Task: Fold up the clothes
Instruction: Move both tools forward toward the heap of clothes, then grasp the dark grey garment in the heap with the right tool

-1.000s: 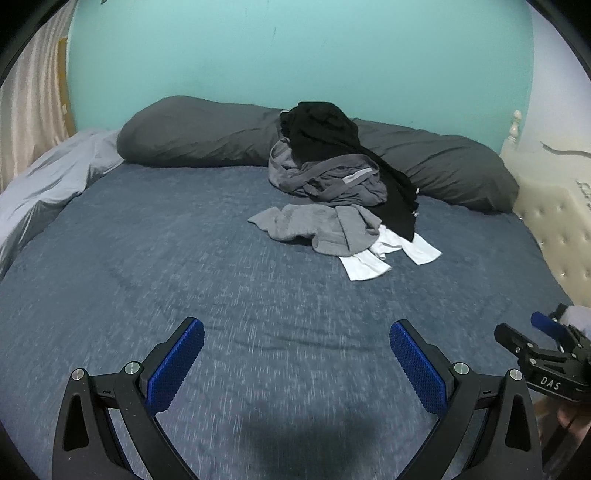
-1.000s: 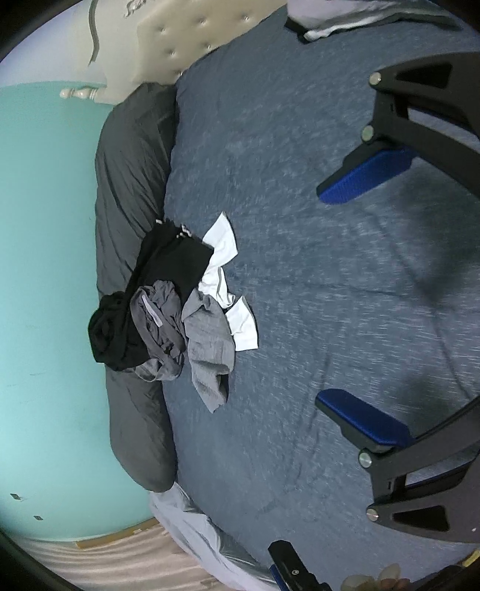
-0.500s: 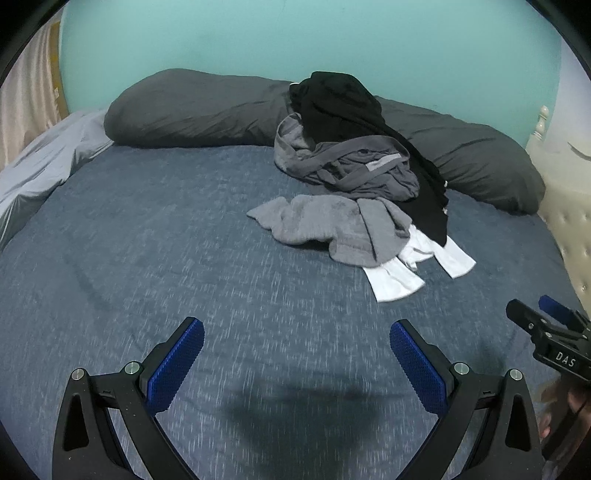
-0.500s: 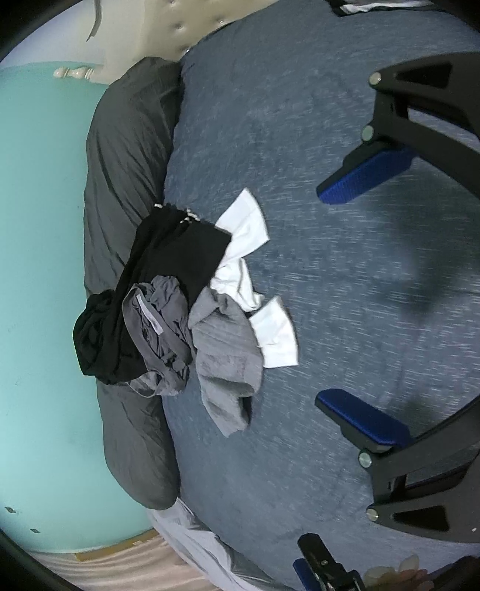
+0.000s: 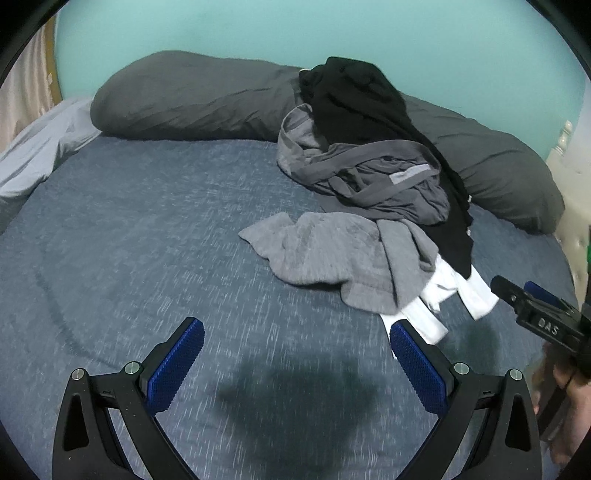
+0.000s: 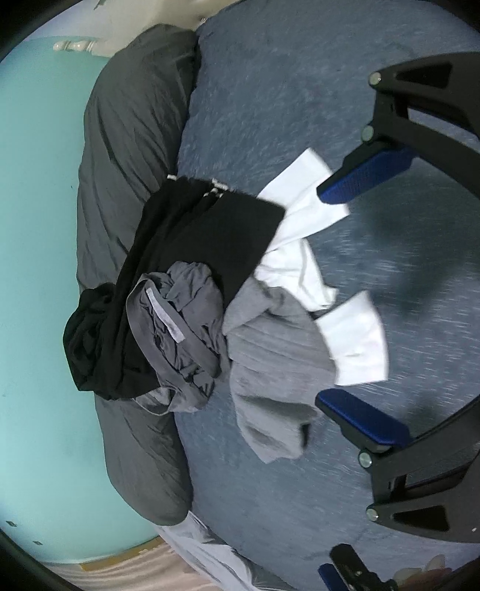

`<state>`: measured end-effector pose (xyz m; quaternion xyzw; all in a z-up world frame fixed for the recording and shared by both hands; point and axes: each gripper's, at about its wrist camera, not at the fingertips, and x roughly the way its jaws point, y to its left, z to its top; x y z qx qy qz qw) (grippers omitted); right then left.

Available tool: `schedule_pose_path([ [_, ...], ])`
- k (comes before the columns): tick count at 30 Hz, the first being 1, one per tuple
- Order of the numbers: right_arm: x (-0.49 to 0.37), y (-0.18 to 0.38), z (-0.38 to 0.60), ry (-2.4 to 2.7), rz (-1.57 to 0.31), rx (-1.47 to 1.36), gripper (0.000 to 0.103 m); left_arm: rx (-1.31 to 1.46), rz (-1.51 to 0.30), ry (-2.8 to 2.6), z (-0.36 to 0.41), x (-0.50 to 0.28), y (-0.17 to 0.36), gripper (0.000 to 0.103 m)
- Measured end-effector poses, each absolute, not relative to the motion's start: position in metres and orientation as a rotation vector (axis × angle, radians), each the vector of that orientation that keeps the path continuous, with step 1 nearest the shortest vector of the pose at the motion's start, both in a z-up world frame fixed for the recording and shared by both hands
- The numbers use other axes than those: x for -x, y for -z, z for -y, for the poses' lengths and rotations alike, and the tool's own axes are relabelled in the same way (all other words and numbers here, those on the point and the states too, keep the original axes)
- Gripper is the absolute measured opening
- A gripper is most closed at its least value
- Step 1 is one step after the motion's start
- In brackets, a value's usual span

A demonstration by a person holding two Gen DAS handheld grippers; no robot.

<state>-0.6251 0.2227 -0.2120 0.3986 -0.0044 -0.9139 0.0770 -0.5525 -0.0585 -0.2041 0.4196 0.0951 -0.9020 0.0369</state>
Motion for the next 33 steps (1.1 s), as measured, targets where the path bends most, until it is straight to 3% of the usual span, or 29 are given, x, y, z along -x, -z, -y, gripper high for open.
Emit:
schedule_pose_path([
  [4,0.666,0.224,-0.227,2.753,0.022,-1.214,0.1,-1.324,-0.327,2.743,0.067,0.575,0.217,0.103],
  [13,0.727,0.243,-0.212,2.733,-0.113,-1.161,0.085,-1.365,-0.37,2.683,0.087,0.612,0.242,0.103],
  [25,0.789,0.268,-0.189,2.757,-0.142,-1.194,0.083,-1.37,-0.378,2.686,0.11,0.611,0.256,0.103],
  [31,0.805,0.279,-0.178,2.77,-0.193,-1.231,0.061,-1.375,-0.39,2.692,0.121,0.601,0.262,0.103],
  [32,0.807,0.279,-0.178,2.772,-0.196,-1.237,0.05,-1.377,-0.391,2.693,0.122,0.599,0.263,0.103],
  [33,0.806,0.277,-0.178,2.771,-0.199,-1.228,0.03,-1.378,-0.391,2.693,0.123,0.597,0.264,0.103],
])
